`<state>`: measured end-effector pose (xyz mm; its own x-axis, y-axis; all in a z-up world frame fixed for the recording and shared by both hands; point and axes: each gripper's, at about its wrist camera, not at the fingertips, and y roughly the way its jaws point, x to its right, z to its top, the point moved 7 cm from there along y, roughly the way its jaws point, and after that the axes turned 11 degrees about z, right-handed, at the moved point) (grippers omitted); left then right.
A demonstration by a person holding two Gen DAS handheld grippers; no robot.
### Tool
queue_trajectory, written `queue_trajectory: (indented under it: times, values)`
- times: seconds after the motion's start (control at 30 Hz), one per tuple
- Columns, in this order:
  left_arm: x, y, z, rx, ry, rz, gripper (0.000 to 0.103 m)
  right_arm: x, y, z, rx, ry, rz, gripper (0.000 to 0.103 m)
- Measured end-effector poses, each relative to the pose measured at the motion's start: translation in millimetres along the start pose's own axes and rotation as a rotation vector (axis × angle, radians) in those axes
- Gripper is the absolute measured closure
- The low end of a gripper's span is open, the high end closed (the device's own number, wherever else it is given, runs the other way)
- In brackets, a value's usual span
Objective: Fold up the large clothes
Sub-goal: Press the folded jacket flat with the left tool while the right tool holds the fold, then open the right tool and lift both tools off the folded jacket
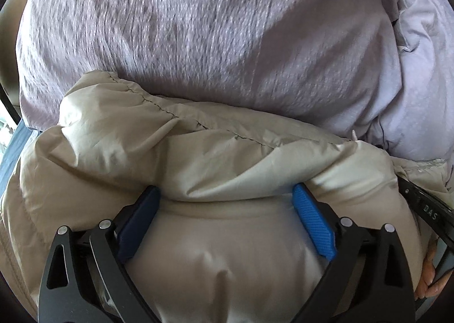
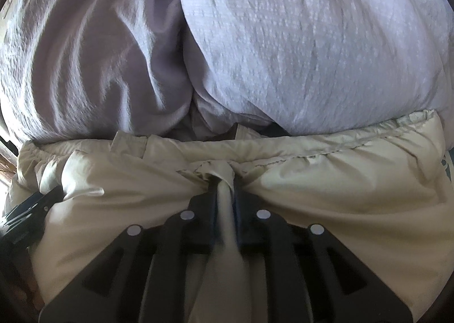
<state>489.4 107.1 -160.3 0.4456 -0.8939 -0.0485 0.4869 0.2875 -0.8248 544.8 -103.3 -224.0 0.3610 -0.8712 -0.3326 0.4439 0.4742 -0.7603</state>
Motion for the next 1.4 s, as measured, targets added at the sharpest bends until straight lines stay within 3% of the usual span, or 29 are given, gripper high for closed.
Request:
queue_trajectory:
  times: [0.2, 0.3, 0.4, 0.63, 0.87, 1.03, 1.4]
  values:
    - [11.3, 24.0, 0.0, -0.005, 0.006, 0.012, 0.005, 9.2, -8.3, -7.9, 0.006, 0.032, 0.033, 0.083]
    - [16.0, 32.7, -1.0, -0.009, 0.009, 0.017, 0.004, 19.3, -27.0, -11.1, 0.028, 0.064, 0.035, 0.066]
    - [18.7, 38.1, -2.3, -0.011, 0.008, 0.015, 0.004, 29.1, -52.3, -15.0, 0.078, 0.067, 0.030, 0.060]
    - [18.1, 41.2, -2.5, -0.011, 0.008, 0.015, 0.004, 81.3, -110.3, -39.6, 0.179, 0.062, -0.133, 0.058]
    - [17.9, 39.8, -3.6, -0.012, 0.009, 0.014, 0.004, 114.6, -101.3, -59.0, 0.150, 0.070, -0.231, 0.058]
    - [6.6, 41.0, -4.5, -0.006, 0.005, 0.010, 0.004, 118.9, -88.1, -66.0, 0.139, 0.045, -0.274, 0.052]
    - [-4.4, 39.5, -16.7, 0.015, -0.004, 0.010, 0.004, 128.4, -67.9, -57.0, 0.132, 0.021, -0.315, 0.048]
